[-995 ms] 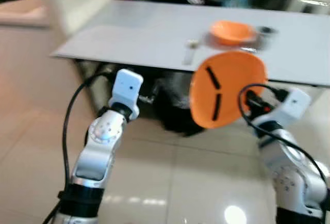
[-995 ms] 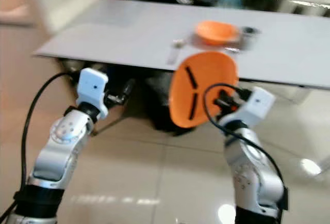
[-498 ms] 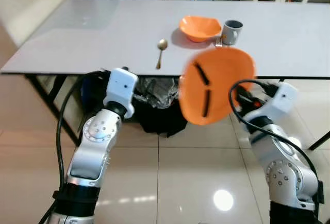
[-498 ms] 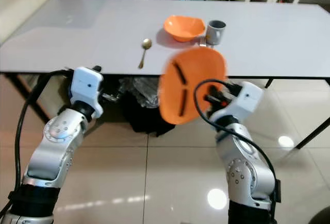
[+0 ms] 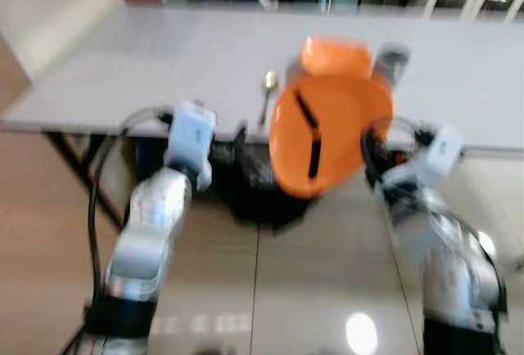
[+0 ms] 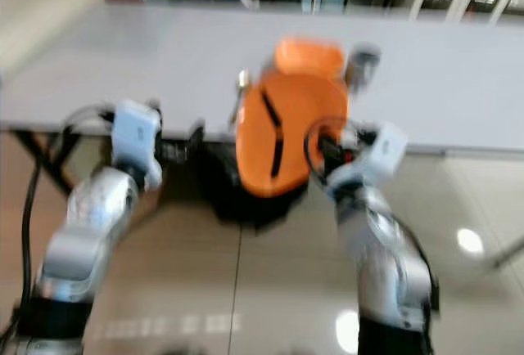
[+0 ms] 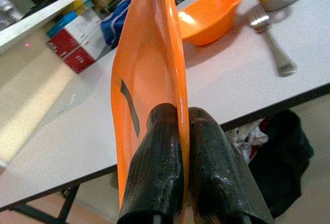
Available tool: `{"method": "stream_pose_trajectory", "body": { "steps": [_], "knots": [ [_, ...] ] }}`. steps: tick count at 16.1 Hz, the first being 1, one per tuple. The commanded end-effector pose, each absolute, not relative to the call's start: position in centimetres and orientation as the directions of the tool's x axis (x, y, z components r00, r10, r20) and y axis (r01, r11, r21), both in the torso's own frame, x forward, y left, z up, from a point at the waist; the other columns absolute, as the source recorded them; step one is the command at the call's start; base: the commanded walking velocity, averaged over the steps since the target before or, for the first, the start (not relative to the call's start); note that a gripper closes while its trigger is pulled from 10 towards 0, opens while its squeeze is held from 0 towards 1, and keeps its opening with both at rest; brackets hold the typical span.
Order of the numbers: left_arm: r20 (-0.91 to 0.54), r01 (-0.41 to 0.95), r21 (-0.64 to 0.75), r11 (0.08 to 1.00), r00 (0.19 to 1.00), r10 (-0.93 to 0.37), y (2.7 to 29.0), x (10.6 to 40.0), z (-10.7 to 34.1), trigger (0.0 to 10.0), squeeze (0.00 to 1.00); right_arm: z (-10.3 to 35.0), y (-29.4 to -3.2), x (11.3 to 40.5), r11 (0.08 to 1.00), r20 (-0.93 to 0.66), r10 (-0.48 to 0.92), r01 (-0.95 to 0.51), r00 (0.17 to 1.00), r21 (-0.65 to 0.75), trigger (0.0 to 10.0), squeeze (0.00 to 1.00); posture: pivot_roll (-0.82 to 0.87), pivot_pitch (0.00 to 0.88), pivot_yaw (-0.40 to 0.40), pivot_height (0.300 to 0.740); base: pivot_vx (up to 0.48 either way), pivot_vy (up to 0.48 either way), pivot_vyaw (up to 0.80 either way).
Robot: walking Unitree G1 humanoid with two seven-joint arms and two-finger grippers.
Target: Setting the table
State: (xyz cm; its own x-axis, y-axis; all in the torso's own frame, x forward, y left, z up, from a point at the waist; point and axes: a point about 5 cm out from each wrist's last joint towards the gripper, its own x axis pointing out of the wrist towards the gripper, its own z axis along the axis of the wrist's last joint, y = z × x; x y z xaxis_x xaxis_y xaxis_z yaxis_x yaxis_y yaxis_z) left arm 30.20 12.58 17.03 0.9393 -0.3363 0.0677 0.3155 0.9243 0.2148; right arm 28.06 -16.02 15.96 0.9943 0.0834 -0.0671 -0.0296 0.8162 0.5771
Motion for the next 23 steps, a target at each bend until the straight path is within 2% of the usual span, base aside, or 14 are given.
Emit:
{"method": "stream_pose_trajectory", "body": {
  "steps": [1, 6, 16, 21, 23],
  "knots": [
    [0.074, 0.349, 0.216, 0.912, 0.926, -0.371, 11.7, 30.1, 17.4, 10.0, 0.00, 16.8, -17.2, 27.9, 0.814, -0.031, 0.038, -0.013, 0.999, 0.581, 10.0, 0.00, -0.01, 0.037, -0.010, 0.740, 0.360, 0.000, 0.00],
    [0.071, 0.357, 0.213, 0.909, 0.923, -0.379, 11.6, 30.0, 17.4, 10.0, 0.00, 16.2, -16.9, 27.8, 0.751, -0.060, 0.066, -0.010, 0.996, 0.660, 10.0, 0.00, -0.01, 0.037, -0.010, 0.740, 0.359, 0.000, 0.00],
    [0.069, 0.367, 0.207, 0.907, 0.919, -0.388, 11.6, 29.9, 17.4, 10.0, 0.00, 15.2, -17.2, 27.0, 0.727, -0.109, 0.061, 0.031, 0.992, 0.686, 10.0, 0.00, -0.01, 0.038, -0.009, 0.740, 0.397, 0.000, 0.00],
    [0.065, 0.374, 0.211, 0.903, 0.917, -0.394, 11.6, 29.9, 17.4, 10.0, 0.00, 14.3, -17.6, 26.2, 0.661, -0.138, 0.079, 0.052, 0.987, 0.749, 10.0, 0.00, -0.01, 0.036, -0.005, 0.740, 0.408, 0.000, 0.00],
    [0.074, 0.402, 0.204, 0.892, 0.903, -0.424, 11.5, 29.7, 17.5, 10.0, 0.00, 13.8, -18.1, 25.8, 0.619, -0.150, 0.074, 0.073, 0.986, 0.782, 10.0, 0.00, -0.01, 0.034, -0.003, 0.740, 0.000, 0.000, 0.00]
  ]
}}
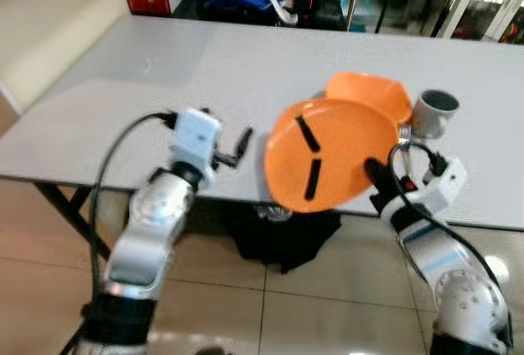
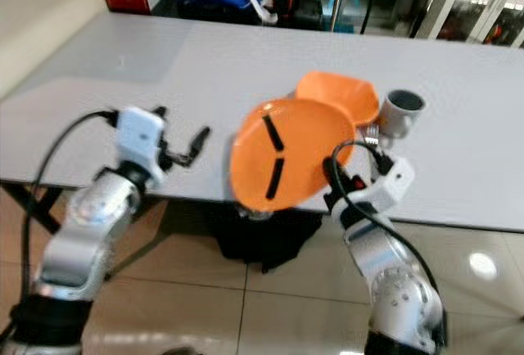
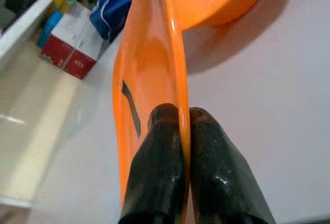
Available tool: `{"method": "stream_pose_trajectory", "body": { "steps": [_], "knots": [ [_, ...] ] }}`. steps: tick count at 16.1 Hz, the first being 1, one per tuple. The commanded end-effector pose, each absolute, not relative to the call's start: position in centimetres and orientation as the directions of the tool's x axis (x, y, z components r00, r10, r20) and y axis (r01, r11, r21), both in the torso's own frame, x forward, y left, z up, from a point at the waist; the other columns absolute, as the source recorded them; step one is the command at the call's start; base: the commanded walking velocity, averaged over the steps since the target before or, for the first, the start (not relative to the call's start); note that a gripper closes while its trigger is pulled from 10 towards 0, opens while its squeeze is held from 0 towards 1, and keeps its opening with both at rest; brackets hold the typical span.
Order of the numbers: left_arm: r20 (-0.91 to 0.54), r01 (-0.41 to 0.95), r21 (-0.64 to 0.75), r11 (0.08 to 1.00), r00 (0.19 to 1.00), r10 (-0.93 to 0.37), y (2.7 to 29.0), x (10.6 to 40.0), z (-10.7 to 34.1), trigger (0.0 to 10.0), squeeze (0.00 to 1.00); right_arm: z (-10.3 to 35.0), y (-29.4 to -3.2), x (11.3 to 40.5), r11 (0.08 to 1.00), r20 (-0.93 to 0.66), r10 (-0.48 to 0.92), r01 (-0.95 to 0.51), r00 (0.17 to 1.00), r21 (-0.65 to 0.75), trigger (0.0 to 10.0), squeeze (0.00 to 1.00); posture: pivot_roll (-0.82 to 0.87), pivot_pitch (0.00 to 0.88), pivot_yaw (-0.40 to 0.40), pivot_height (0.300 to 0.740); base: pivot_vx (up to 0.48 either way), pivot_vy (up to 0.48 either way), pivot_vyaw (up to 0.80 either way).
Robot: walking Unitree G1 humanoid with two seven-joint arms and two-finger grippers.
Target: Setting the table
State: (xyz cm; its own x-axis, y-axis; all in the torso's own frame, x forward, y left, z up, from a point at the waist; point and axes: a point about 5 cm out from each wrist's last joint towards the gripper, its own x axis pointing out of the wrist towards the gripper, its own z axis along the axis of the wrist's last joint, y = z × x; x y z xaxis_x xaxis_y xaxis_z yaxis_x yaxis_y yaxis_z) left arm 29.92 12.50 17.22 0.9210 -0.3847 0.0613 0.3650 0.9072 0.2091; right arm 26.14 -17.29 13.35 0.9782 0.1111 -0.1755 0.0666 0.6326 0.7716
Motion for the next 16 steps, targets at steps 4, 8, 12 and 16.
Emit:
{"method": "stream_pose_trajectory", "body": {
  "steps": [4, 8, 12, 16],
  "knots": [
    [0.046, 0.445, 0.240, 0.863, 0.882, -0.468, 11.9, 29.4, 17.1, 10.0, 0.00, 13.4, -18.2, 25.5, 0.618, -0.172, 0.070, 0.092, 0.983, 0.781, 10.0, 0.00, 0.00, 0.031, 0.000, 0.740, 0.000, 0.000, 0.00],
    [0.012, 0.498, 0.227, 0.837, 0.858, -0.514, 12.5, 28.9, 16.8, 10.0, 0.00, 12.9, -18.8, 25.0, 0.537, -0.192, 0.043, 0.139, 0.981, 0.832, 10.0, 0.00, 0.00, 0.037, 0.000, 0.740, 0.000, 0.000, 0.00],
    [0.001, 0.587, 0.218, 0.780, 0.799, -0.601, 11.9, 27.8, 16.7, 10.0, 0.00, 12.7, -19.3, 24.5, 0.508, -0.209, 0.041, 0.160, 0.977, 0.847, 10.0, 0.00, 0.00, 0.049, 0.000, 0.740, 0.000, 0.000, 0.00],
    [-0.018, 0.635, 0.200, 0.746, 0.764, -0.645, 11.5, 27.2, 16.5, 10.0, 0.00, 11.9, -19.6, 24.2, 0.495, -0.269, 0.054, 0.208, 0.962, 0.844, 10.0, 0.00, -0.01, 0.060, -0.002, 0.740, 0.000, 0.000, 0.00]
  ]
}}
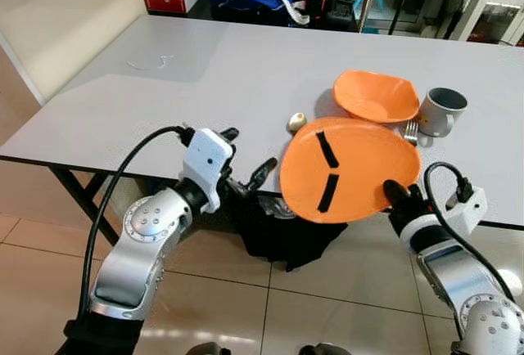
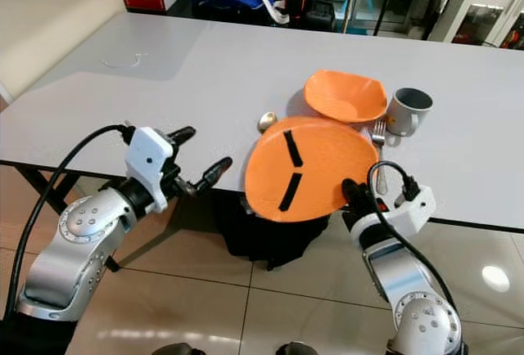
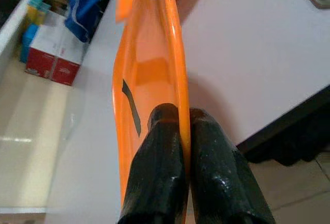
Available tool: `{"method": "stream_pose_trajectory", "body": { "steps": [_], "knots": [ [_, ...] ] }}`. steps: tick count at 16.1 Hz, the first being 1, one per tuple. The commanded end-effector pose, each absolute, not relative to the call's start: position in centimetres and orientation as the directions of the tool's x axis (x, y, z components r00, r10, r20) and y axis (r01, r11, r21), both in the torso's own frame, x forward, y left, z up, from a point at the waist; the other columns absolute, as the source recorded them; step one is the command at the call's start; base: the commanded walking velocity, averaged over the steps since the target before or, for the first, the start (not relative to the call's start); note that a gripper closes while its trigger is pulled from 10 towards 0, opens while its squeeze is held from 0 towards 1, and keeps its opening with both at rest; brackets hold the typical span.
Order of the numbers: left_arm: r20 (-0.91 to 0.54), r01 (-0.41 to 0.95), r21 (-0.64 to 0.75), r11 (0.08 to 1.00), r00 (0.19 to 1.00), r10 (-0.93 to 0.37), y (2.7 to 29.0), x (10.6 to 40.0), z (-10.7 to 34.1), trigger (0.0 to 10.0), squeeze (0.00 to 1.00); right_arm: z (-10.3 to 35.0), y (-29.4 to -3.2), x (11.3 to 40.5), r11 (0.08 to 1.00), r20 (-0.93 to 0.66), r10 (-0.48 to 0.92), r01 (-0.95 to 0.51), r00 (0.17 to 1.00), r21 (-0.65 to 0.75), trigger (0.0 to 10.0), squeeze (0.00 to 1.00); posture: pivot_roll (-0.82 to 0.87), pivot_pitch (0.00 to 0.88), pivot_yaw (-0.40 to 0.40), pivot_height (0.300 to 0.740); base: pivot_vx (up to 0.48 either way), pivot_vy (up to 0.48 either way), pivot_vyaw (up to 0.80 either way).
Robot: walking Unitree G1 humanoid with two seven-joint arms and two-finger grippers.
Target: Setting the table
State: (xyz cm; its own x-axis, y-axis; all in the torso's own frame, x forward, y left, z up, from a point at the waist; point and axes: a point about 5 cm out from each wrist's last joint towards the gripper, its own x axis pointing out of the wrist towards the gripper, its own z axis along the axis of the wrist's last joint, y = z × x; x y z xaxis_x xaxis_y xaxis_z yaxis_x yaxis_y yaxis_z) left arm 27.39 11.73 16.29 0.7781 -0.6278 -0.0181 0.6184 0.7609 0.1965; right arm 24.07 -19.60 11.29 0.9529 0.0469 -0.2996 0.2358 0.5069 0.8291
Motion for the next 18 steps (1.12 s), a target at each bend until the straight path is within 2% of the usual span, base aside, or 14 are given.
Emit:
{"method": "stream_pose_trajectory", "body": {
  "steps": [1, 6, 15, 18],
  "knots": [
    [-0.022, 0.656, 0.193, 0.730, 0.746, -0.665, 11.2, 26.9, 16.5, 10.0, 0.00, 11.8, -19.9, 24.4, 0.473, -0.274, 0.035, 0.225, 0.961, 0.852, 10.0, 0.00, -0.01, 0.065, 0.000, 0.740, 0.000, 0.000, 0.00],
    [-0.069, 0.728, 0.173, 0.663, 0.681, -0.729, 10.5, 25.9, 16.0, 10.0, 0.00, 11.7, -21.2, 25.8, 0.356, -0.290, -0.042, 0.286, 0.956, 0.890, 10.0, 0.00, 0.00, 0.077, -0.001, 0.740, 0.000, 0.000, 0.00],
    [-0.085, 0.744, 0.177, 0.645, 0.664, -0.743, 10.5, 25.7, 16.2, 10.0, 0.00, 11.7, -23.2, 28.5, 0.292, -0.284, -0.112, 0.305, 0.952, 0.906, 10.0, 0.00, 0.02, 0.078, -0.002, 0.740, 0.000, 0.000, 0.00],
    [-0.092, 0.756, 0.177, 0.630, 0.650, -0.754, 10.2, 25.6, 16.1, 10.0, 0.00, 11.2, -22.9, 29.0, 0.296, -0.292, -0.102, 0.309, 0.951, 0.904, 10.0, 0.00, 0.02, 0.077, 0.006, 0.740, 0.000, 0.000, 0.00]
  ]
}}
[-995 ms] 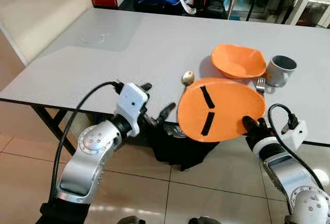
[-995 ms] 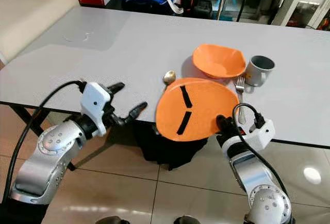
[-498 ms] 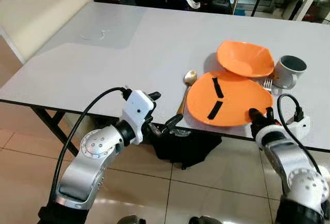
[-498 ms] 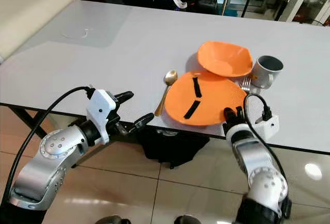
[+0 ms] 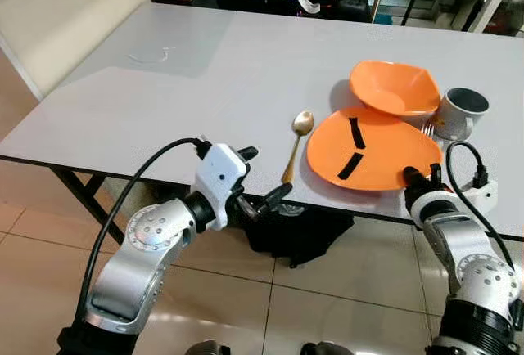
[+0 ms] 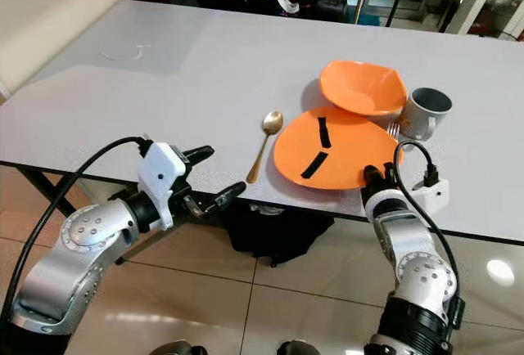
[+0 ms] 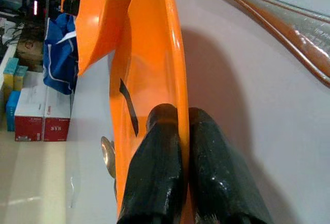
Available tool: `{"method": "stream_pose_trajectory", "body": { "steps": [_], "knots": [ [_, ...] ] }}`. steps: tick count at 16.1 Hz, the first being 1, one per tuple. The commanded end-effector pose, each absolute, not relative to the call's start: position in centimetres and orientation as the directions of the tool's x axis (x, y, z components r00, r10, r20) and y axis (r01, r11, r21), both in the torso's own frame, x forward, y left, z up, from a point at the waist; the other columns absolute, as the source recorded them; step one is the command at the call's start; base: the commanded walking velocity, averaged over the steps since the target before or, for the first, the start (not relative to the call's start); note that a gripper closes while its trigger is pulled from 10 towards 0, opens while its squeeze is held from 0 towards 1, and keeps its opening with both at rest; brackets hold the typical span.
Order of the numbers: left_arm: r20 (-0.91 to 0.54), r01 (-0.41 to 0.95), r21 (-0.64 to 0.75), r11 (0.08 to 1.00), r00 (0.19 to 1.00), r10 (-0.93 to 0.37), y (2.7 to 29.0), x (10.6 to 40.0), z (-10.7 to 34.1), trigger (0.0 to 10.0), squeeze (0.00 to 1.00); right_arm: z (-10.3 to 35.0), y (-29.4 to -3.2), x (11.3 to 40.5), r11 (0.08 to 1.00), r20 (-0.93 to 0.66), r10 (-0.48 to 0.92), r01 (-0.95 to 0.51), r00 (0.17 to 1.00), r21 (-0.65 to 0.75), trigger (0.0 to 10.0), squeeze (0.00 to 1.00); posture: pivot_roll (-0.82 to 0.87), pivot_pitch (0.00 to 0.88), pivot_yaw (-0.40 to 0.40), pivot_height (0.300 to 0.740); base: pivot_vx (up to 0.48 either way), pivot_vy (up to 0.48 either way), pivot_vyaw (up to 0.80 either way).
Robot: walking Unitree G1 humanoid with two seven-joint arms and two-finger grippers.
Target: Setting the table
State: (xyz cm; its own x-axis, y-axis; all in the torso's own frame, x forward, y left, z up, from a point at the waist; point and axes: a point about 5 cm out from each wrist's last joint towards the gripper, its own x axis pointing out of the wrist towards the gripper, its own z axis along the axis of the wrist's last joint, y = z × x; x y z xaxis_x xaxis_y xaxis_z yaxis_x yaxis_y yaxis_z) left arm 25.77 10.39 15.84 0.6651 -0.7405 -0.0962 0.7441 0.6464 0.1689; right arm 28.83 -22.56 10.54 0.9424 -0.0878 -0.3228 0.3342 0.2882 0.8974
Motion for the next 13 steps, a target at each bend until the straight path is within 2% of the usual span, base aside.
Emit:
{"method": "stream_pose_trajectory", "body": {
  "steps": [1, 4, 9, 10, 11, 12, 13],
  "knots": [
    [-0.097, 0.766, 0.172, 0.619, 0.638, -0.763, 10.0, 25.5, 16.1, 10.0, 0.00, 10.9, -22.7, 29.2, 0.294, -0.304, -0.097, 0.319, 0.948, 0.901, 10.0, 0.00, 0.02, 0.077, 0.006, 0.740, 0.000, 0.000, 0.00],
    [-0.132, 0.793, 0.165, 0.586, 0.607, -0.784, 9.8, 24.9, 15.7, 10.0, 0.00, 10.1, -22.3, 29.9, 0.258, -0.316, -0.096, 0.330, 0.944, 0.908, 10.0, 0.00, 0.03, 0.080, 0.002, 0.740, 0.000, 0.000, 0.00],
    [-0.178, 0.815, 0.160, 0.556, 0.578, -0.796, 9.8, 24.3, 15.1, 10.0, 0.00, 9.4, -21.1, 30.1, 0.265, -0.326, -0.067, 0.331, 0.943, 0.906, 10.0, 0.00, 0.03, 0.083, 0.001, 0.740, 0.000, 0.000, 0.00],
    [-0.179, 0.816, 0.160, 0.556, 0.578, -0.796, 9.8, 24.3, 15.1, 10.0, 0.00, 9.3, -21.2, 30.2, 0.258, -0.323, -0.077, 0.332, 0.943, 0.907, 10.0, 0.07, 0.03, 0.083, 0.001, 0.740, 0.000, 0.000, 0.00],
    [-0.181, 0.816, 0.161, 0.556, 0.578, -0.796, 9.8, 24.3, 15.1, 10.0, 0.00, 9.2, -21.3, 30.2, 0.255, -0.326, -0.085, 0.337, 0.942, 0.906, 10.0, 0.70, 0.03, 0.083, 0.001, 0.740, 0.000, 0.000, 0.00],
    [-0.182, 0.816, 0.161, 0.555, 0.577, -0.796, 9.8, 24.3, 15.1, 10.0, 0.00, 9.1, -21.4, 30.2, 0.253, -0.328, -0.095, 0.342, 0.940, 0.905, 10.0, 1.00, 0.03, 0.083, -0.001, 0.740, 0.000, 0.000, 0.00],
    [-0.183, 0.816, 0.161, 0.556, 0.578, -0.795, 9.8, 24.3, 15.1, 10.0, 0.00, 9.0, -21.5, 30.3, 0.253, -0.327, -0.096, 0.341, 0.940, 0.905, 10.0, 1.00, 0.03, 0.084, -0.002, 0.740, 0.000, 0.000, 0.00]
  ]
}}
